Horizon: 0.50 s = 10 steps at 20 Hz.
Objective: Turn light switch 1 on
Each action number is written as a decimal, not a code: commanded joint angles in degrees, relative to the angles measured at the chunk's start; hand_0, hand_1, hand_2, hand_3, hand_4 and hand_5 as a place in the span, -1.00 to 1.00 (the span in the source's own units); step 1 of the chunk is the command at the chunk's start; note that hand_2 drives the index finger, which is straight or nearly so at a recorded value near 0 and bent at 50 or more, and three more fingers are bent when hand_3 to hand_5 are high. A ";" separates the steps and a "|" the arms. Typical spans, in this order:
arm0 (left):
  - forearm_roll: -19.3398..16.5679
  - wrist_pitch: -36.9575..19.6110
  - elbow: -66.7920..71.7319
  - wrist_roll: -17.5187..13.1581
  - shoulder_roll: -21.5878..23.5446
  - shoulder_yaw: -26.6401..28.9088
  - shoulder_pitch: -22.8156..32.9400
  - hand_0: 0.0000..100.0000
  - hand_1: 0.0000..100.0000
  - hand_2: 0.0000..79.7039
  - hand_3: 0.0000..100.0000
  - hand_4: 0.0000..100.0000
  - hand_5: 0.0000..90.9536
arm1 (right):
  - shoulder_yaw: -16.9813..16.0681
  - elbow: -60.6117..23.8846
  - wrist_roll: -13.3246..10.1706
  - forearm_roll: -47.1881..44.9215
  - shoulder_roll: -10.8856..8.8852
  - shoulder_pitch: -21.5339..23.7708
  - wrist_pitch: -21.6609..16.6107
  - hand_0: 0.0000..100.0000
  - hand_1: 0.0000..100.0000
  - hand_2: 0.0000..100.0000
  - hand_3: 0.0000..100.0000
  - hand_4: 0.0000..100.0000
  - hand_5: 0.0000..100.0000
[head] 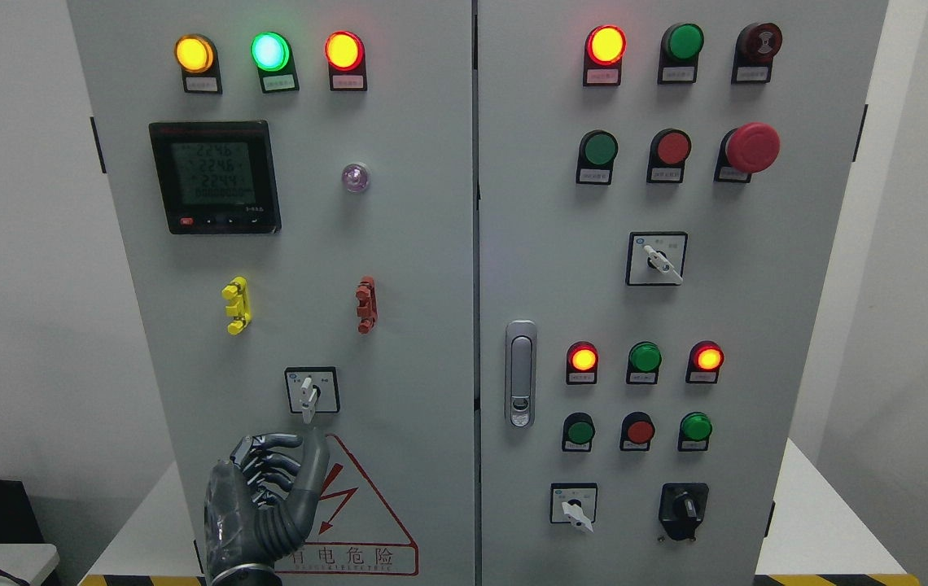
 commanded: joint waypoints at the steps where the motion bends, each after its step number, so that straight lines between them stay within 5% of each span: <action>1: 0.53 0.81 0.04 0.67 -0.24 -0.14 -1.56 -0.51 0.01 0.20 0.50 0.59 0.81 | 0.00 0.00 0.03 -0.97 0.00 0.00 0.03 -0.76 -0.22 -1.00 -1.00 -1.00 -1.00; 10: 0.62 1.08 0.04 0.75 -0.24 -0.14 -1.74 -0.51 0.02 0.20 0.49 0.59 0.81 | 0.00 0.00 0.03 -1.05 0.00 0.00 0.03 -0.76 -0.22 -1.00 -1.00 -1.00 -1.00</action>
